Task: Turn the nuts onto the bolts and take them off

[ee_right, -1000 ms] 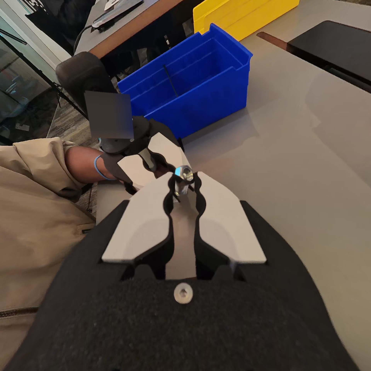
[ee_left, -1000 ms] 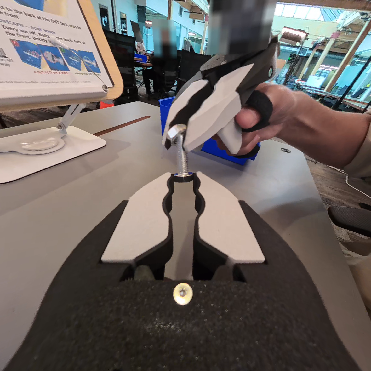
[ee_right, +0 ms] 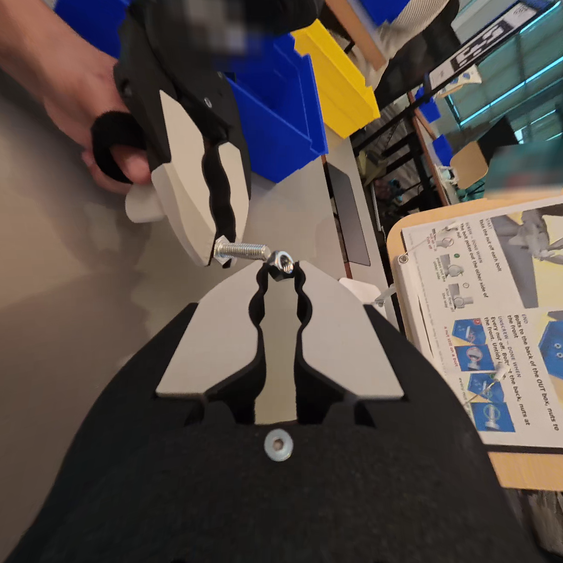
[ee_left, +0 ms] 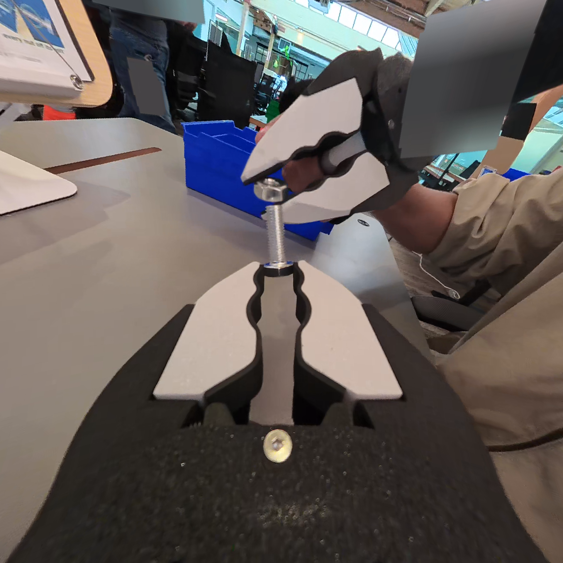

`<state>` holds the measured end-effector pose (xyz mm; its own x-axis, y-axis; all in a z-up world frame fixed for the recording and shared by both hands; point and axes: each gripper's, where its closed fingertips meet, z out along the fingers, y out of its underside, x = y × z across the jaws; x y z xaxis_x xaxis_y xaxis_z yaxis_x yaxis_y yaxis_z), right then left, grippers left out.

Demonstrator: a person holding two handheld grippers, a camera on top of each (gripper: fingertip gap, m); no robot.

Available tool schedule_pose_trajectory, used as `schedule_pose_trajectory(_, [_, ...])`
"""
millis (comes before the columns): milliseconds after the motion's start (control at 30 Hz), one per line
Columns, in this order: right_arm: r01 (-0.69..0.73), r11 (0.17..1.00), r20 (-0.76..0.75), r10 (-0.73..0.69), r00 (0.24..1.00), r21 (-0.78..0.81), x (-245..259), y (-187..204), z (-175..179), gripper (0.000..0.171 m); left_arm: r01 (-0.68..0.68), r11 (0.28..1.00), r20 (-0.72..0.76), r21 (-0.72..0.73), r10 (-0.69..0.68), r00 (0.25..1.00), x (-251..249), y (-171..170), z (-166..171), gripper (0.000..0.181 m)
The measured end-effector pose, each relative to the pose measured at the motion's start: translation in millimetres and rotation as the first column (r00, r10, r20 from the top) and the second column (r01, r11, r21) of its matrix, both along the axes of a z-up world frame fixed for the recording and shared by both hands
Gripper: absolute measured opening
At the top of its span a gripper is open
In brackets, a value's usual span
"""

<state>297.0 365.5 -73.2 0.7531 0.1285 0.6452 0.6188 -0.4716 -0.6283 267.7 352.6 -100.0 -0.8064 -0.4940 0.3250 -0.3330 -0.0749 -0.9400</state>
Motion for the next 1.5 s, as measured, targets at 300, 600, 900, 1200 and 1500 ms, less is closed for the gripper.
schedule_pose_trajectory(300, [-0.004,0.997,-0.151,-0.007,0.988,-0.071,7.0,-16.5,-18.7,0.016,-0.018,1.0,-0.004,0.007,0.018,1.0,3.8,5.5,-1.5,0.017])
schedule_pose_trajectory(600, [0.256,0.902,-0.303,-0.366,0.88,-0.346,29.7,-29.7,-123.6,0.016,-0.155,0.987,-0.015,0.052,0.156,0.988,21.1,23.1,-8.6,0.017])
schedule_pose_trajectory(900, [0.182,0.93,-0.354,-0.296,0.887,-0.32,20.2,-36.3,-142.1,0.017,-0.167,0.985,-0.023,0.044,0.168,0.986,22.6,24.8,-9.9,0.017])
schedule_pose_trajectory(1200, [0.121,0.949,-0.439,-0.245,0.864,-0.291,11.1,-47.4,-142.2,0.023,-0.134,0.99,-0.032,0.046,0.136,0.99,19.3,18.3,-11.7,0.017])
schedule_pose_trajectory(1500, [0.402,0.905,-0.616,-0.397,0.68,-0.139,-12.3,-60.2,-103.6,0.038,-0.134,0.99,-0.029,0.037,0.135,0.99,18.6,17.3,-9.3,0.017])
